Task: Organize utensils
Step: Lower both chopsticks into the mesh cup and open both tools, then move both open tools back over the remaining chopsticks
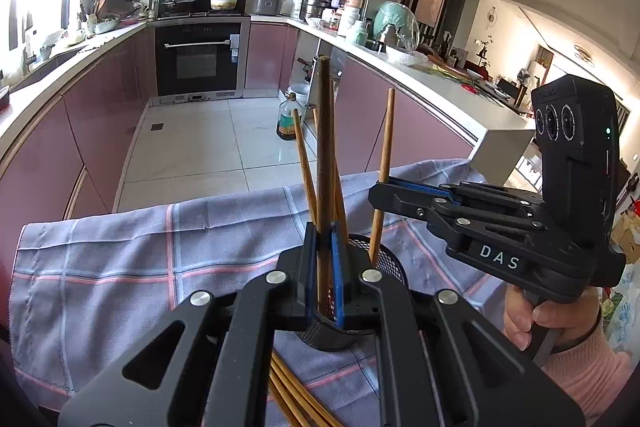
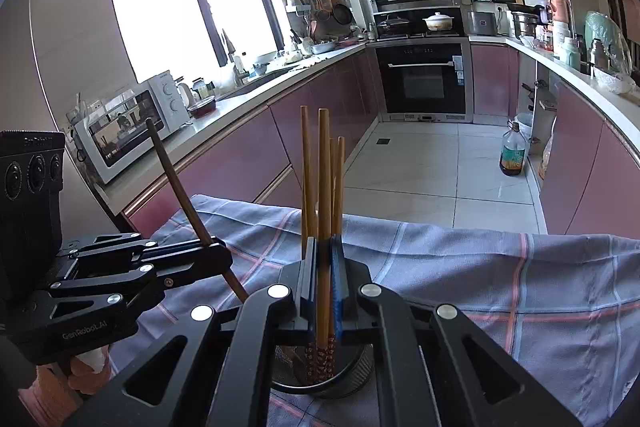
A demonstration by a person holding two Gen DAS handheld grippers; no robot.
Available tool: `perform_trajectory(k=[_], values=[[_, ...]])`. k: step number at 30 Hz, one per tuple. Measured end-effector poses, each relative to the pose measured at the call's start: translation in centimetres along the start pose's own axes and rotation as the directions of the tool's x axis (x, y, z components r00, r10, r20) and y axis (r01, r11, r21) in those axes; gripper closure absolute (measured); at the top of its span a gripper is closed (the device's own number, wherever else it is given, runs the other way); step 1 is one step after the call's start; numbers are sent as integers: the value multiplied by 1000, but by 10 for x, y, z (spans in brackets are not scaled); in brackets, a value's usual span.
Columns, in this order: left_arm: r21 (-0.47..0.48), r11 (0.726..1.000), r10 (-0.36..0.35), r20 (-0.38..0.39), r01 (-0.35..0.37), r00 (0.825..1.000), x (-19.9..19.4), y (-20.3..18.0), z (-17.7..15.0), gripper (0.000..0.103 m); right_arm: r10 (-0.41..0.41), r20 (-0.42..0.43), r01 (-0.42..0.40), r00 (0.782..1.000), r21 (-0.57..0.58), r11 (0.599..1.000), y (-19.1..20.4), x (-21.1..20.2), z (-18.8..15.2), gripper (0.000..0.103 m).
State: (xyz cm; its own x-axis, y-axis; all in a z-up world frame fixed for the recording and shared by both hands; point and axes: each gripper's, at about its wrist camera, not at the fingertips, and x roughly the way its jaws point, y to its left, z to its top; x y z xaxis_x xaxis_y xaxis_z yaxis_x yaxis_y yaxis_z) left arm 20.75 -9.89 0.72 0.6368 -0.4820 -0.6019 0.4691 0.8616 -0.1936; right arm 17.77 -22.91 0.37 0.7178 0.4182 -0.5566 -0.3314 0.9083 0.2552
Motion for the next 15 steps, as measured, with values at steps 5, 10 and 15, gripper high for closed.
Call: perform_trajectory(k=[5, 10, 15], values=[[-1, 1000, 20, -8, -20, 1000, 8, 0, -1, 93, -18, -4, 18, 1000, 15, 1000, -4, 3, -2, 92], [-17, 999, 27, -8, -27, 1000, 11, 1, -1, 81, -14, -1, 14, 1000, 19, 1000, -5, 2, -4, 89], [-31, 999, 29, 7, -29, 1000, 12, 5, -3, 77, -7, 6, 7, 1000, 16, 1000, -4, -5, -10, 87]])
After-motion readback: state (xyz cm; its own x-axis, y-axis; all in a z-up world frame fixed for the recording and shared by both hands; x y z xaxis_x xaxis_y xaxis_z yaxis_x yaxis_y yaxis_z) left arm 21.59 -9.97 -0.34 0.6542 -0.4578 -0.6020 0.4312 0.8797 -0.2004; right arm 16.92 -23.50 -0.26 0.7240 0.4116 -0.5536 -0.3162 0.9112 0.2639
